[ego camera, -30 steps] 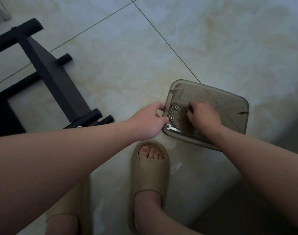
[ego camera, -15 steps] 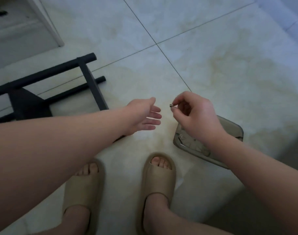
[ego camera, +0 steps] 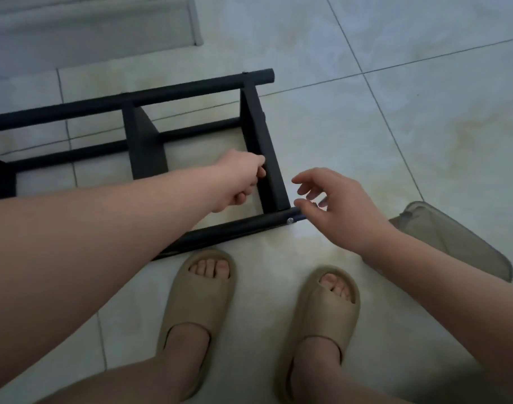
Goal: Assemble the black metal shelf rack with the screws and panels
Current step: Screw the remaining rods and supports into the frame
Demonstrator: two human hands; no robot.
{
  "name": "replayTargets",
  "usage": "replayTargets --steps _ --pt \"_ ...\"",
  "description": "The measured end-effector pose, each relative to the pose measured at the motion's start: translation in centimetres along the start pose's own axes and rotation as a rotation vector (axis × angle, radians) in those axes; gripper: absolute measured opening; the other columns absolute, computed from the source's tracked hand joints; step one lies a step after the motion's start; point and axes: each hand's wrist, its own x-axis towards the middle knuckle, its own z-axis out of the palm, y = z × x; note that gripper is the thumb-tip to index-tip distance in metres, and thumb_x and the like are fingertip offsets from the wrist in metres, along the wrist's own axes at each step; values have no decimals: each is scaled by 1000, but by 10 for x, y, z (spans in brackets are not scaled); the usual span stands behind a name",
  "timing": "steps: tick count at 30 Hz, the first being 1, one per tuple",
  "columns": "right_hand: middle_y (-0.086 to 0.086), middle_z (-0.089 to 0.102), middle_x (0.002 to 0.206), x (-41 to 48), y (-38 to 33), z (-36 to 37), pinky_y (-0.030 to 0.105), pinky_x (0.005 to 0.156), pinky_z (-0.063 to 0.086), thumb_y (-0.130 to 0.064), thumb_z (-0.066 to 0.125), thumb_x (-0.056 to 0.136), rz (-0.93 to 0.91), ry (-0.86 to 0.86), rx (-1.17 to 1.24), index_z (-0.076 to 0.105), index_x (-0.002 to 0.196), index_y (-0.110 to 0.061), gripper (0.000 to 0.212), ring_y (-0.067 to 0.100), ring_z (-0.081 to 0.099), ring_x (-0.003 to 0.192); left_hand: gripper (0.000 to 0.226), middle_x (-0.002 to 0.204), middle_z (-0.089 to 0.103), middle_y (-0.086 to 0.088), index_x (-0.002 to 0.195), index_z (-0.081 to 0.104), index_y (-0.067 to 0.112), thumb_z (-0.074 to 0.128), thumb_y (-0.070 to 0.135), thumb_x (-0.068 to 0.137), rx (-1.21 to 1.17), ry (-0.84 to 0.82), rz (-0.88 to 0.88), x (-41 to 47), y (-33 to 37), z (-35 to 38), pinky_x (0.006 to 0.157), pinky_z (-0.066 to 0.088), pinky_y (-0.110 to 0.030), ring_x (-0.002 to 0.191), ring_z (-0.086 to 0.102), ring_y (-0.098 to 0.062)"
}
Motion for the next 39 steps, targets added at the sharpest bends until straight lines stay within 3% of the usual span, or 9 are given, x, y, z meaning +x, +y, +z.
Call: replayTargets --steps 3,6,11,21,25,29,32,35,39 --pt "-7 57 125 15 8 10 36 95 49 -34 75 89 -2 -240 -176 51 139 -27 56 15 54 115 29 58 36 3 95 64 14 48 37 100 69 17 26 15 -14 -11 44 25 -22 48 30 -13" --pt "-11 60 114 24 15 11 38 90 51 -42 82 81 16 -332 -185 42 136 -37 68 13 59 102 31 54 35 4 96 64 12 49 39 100 55 -89 89 24 -24 -6 46 23 -24 47 28 -15" --pt "-12 66 82 29 25 12 39 78 52 -41 87 74 -1 -299 -118 43 124 -40 67 4 60 81 21 52 31 7 91 50 16 50 33 103 7 -162 231 36 -28 7 48 21 -26 47 26 -14" --pt "-17 64 78 -18 33 24 37 72 52 -52 83 67 83 -210 -48 46 118 -32 66 4 62 76 31 48 30 9 75 47 15 54 28 102 128 -346 258 33 -35 20 48 22 -26 44 25 -11" --pt "-13 63 86 -40 33 30 39 73 54 -63 74 67 106 -214 -94 41 125 -31 75 13 63 76 14 48 28 9 99 57 15 52 28 103 137 -411 241 25 -42 32 49 20 -26 44 23 -11" --pt "10 55 129 -37 38 27 50 97 50 -71 72 64 -93 -58 -368 40 148 -14 106 32 55 114 28 51 28 7 78 54 18 52 32 103 103 -447 209 28 -43 33 48 21 -25 46 23 -11" --pt "20 16 166 -15 41 17 56 122 18 -88 61 61 -187 -141 -566 18 161 -4 137 43 13 153 19 55 33 4 94 62 15 50 26 101 35 -443 118 35 -41 29 48 24 -25 50 27 -12" --pt "23 -8 168 6 42 13 57 125 -3 -100 44 63 -289 -259 -699 2 161 1 146 39 -14 155 29 64 47 -1 106 66 10 41 4 92 8 -391 38 44 -40 23 49 33 -23 53 38 -12" --pt "22 -11 168 14 51 18 56 126 0 -100 39 67 -362 -299 -689 -1 159 5 145 37 -12 156 38 79 58 -6 105 65 8 33 -9 93 -48 -469 -7 56 -37 9 56 45 -20 63 53 -11"
